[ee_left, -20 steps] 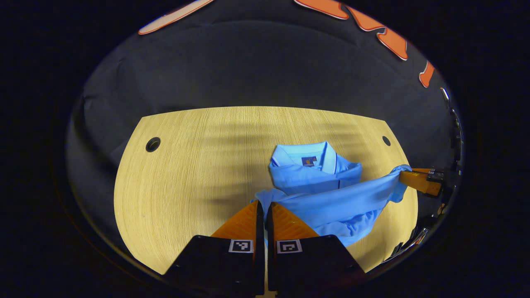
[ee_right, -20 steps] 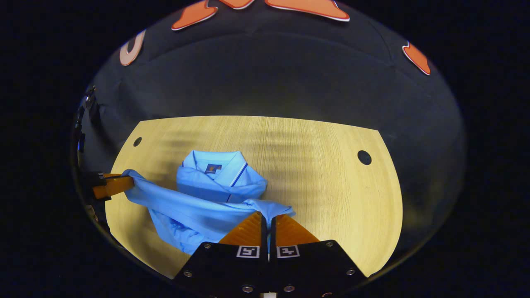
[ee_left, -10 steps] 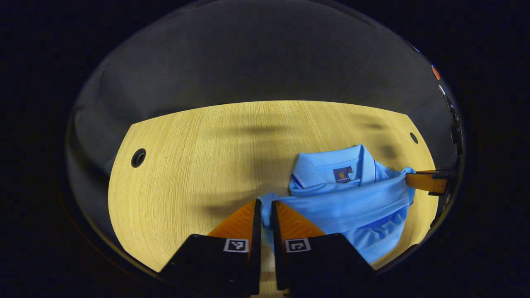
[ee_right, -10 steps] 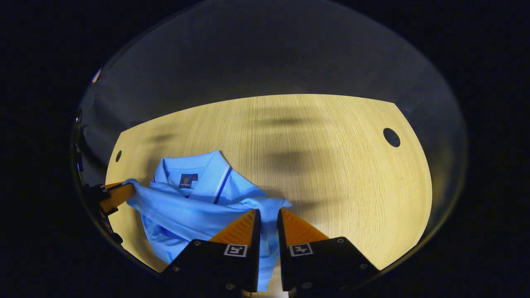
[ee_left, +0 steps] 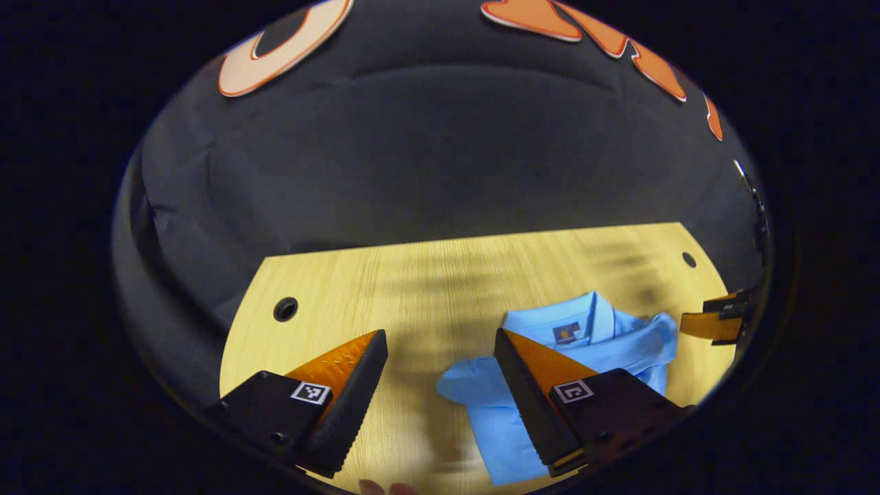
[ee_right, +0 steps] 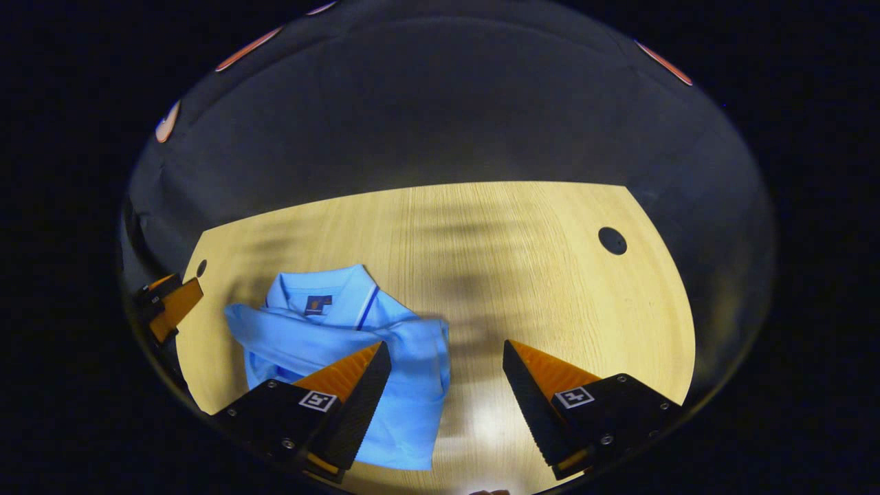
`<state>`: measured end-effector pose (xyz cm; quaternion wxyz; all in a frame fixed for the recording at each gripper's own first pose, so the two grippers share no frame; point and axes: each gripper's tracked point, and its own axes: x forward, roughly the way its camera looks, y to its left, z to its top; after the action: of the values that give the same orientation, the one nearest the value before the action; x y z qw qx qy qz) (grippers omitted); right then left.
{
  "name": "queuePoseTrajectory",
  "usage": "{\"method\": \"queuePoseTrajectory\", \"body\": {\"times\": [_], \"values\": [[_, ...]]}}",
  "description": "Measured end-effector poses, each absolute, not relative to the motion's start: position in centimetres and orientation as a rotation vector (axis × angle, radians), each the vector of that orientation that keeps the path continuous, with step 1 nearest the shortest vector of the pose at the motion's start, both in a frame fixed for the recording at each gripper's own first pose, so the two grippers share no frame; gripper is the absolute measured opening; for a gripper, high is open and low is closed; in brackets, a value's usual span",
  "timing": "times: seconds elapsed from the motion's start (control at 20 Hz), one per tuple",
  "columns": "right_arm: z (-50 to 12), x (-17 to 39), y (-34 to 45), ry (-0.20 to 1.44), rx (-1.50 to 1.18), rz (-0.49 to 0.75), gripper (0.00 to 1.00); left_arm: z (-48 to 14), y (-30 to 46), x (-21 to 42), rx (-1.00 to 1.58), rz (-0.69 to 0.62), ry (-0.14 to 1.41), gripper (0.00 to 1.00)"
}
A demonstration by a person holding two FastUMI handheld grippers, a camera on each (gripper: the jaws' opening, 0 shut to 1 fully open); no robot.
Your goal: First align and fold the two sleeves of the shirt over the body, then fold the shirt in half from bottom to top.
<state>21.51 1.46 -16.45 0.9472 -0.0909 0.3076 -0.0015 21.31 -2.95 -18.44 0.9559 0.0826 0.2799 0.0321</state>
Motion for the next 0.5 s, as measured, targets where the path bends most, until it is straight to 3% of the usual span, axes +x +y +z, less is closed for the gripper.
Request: {"method": "queuePoseTrajectory", "body": {"times": [0.5], "values": [[-6.3, 10.1, 2.7, 0.283, -0.198, 0.088, 0.99, -6.6, -5.7, 9.4, 0.136, 0.062, 0.263, 1.0]]}}
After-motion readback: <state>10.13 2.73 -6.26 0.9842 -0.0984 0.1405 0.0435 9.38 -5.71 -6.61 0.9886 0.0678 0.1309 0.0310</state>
